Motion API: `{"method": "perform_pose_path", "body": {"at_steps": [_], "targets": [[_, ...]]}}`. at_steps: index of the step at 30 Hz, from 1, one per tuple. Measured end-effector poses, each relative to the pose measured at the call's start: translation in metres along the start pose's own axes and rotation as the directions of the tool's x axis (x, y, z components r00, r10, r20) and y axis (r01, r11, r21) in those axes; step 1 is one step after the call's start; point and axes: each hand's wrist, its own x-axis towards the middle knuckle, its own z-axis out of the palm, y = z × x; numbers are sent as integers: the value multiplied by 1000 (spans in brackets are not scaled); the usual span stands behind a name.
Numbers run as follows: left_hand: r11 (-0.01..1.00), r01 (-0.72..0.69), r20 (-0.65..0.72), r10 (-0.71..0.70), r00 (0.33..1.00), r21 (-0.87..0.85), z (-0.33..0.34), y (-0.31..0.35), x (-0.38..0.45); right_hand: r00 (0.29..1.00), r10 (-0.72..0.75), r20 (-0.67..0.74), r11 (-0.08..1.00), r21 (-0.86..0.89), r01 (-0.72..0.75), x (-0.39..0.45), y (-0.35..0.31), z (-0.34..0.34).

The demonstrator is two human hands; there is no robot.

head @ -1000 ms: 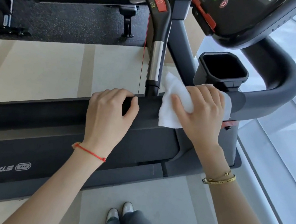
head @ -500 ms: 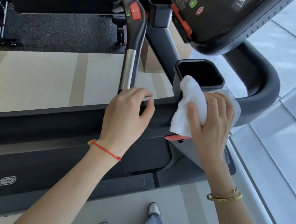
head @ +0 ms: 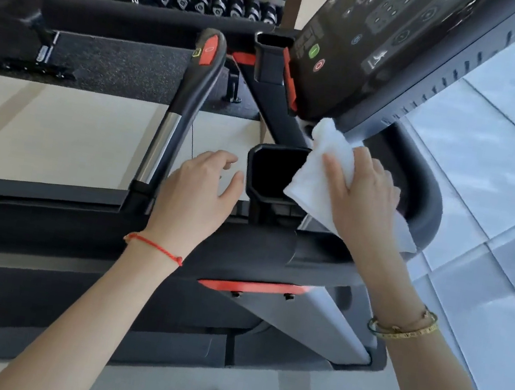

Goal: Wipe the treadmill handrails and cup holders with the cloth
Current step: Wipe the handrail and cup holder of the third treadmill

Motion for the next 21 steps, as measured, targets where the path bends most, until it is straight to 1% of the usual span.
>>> {"method": "perform_pose_path", "body": {"at_steps": [2, 3, 5, 6, 9, 12, 15, 18, 21], "targets": [[999, 36, 34, -36, 999, 16, 4, 3, 7, 980, 23, 198, 990, -142, 6, 15, 5, 4], [998, 53, 53, -54, 997, 21, 7, 4, 10, 949, 50, 312, 987, -163, 1, 20, 6, 7], [997, 78, 95, -81, 992, 28, 11, 4, 17, 874, 65, 481, 994, -107, -15, 25, 10, 11], [996, 89, 115, -91, 989, 30, 13, 4, 20, 850, 53, 524, 997, -72, -18, 26, 12, 13], [992, 125, 175, -125, 977, 15, 18, 4, 26, 819, 31, 572, 999, -8, -32, 31, 16, 16], [988, 155, 209, -150, 966, -9, 19, 1, 29, 796, 1, 605, 1000, -3, 1, 42, 14, 20], [991, 136, 220, -129, 967, -18, 20, -3, 28, 777, -33, 628, 997, 76, -19, 58, 12, 22], [991, 120, 246, -104, 964, -50, 20, -6, 28, 776, -64, 628, 995, 104, -2, 63, 13, 22], [990, 116, 258, -92, 962, -78, 19, -8, 29, 795, -53, 605, 994, 110, -17, 54, 24, 22]]}}
